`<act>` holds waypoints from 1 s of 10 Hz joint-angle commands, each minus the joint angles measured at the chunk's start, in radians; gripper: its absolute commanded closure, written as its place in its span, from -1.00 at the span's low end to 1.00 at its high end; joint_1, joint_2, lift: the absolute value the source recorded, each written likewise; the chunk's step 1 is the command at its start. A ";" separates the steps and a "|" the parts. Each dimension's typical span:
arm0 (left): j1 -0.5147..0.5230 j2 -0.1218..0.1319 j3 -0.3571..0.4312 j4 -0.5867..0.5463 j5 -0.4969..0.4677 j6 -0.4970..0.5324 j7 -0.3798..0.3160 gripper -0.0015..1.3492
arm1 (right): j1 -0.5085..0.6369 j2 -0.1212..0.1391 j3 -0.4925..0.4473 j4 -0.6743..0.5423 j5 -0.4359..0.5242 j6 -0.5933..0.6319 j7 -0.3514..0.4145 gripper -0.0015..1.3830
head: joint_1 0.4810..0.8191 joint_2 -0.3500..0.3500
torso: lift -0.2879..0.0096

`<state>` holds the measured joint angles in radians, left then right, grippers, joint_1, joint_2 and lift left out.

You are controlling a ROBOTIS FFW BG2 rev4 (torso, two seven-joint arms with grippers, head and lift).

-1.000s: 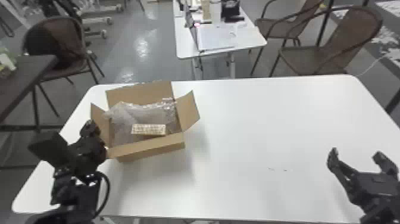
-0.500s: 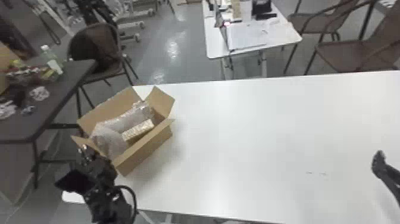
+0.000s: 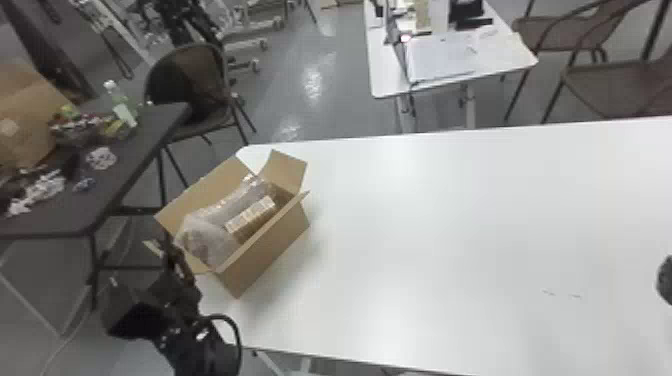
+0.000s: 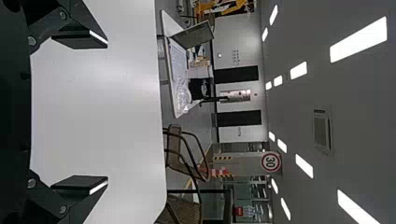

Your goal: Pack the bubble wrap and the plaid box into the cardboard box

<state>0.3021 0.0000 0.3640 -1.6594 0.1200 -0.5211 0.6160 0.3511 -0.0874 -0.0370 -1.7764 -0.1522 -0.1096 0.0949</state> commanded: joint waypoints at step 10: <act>0.408 -0.003 -0.250 -0.422 -0.126 0.328 -0.616 -0.50 | 0.216 -0.014 -0.050 -0.379 0.126 0.275 0.028 -0.63 | 0.27 0.17 | 0.12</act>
<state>0.6876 0.0000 0.1252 -2.0824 -0.0034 -0.1957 -0.0007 0.5459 -0.1077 -0.0933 -2.1533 -0.0340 0.1731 0.1229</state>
